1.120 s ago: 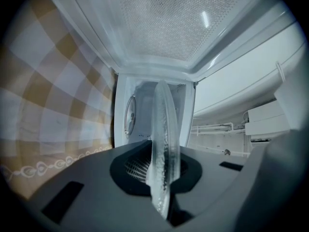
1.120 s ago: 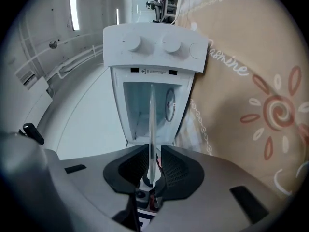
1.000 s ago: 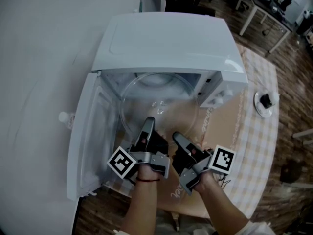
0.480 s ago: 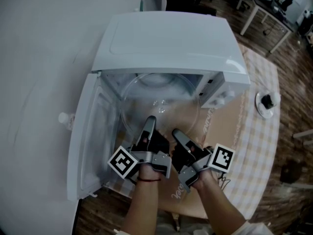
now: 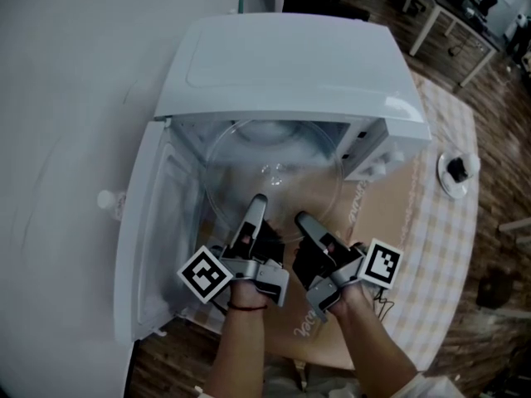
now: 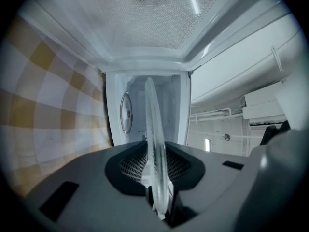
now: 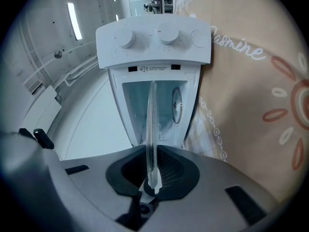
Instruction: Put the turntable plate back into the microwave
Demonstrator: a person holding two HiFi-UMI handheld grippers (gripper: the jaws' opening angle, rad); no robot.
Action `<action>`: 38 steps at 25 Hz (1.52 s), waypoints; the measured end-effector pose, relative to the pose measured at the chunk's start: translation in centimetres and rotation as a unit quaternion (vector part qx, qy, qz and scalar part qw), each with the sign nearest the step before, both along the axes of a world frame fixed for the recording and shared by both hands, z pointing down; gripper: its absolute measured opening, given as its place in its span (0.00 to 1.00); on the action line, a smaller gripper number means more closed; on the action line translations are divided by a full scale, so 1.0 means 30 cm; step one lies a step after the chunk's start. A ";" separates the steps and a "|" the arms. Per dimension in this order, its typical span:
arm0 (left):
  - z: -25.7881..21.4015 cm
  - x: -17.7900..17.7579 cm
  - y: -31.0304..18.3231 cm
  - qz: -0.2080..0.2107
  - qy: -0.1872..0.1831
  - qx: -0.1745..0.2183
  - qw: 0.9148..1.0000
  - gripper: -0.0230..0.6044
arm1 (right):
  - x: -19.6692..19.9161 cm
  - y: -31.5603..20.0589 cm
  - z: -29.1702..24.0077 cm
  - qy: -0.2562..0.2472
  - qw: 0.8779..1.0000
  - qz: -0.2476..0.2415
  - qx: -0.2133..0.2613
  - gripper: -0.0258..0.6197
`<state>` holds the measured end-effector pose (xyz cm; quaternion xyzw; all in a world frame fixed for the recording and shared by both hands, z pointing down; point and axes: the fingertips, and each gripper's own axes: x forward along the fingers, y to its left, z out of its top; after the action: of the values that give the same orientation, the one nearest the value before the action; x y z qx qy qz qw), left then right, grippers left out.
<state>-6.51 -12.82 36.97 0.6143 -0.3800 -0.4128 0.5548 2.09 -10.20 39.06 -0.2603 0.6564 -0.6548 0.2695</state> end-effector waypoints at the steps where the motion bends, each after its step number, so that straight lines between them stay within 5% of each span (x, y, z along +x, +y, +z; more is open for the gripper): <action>1: -0.003 0.004 0.006 0.006 -0.007 0.000 1.000 0.15 | 0.000 -0.005 0.003 -0.002 1.000 0.002 -0.002 0.12; 14: 0.047 -0.070 0.019 -0.009 -0.048 -0.027 0.998 0.20 | -0.023 -0.157 0.016 0.003 1.000 -0.011 0.005 0.12; 18: 0.045 -0.077 -0.019 -0.002 -0.058 -0.021 0.998 0.13 | -0.022 -0.178 0.027 0.008 1.000 -0.011 0.004 0.12; 38: 0.116 -0.093 -0.211 -0.011 -0.058 -0.031 0.998 0.12 | -0.048 -0.381 0.102 0.010 1.000 -0.008 -0.006 0.12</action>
<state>-9.31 -19.16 40.46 0.6155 -0.4311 -0.3705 0.5460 0.66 -21.63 42.12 -0.2631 0.6573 -0.6580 0.2564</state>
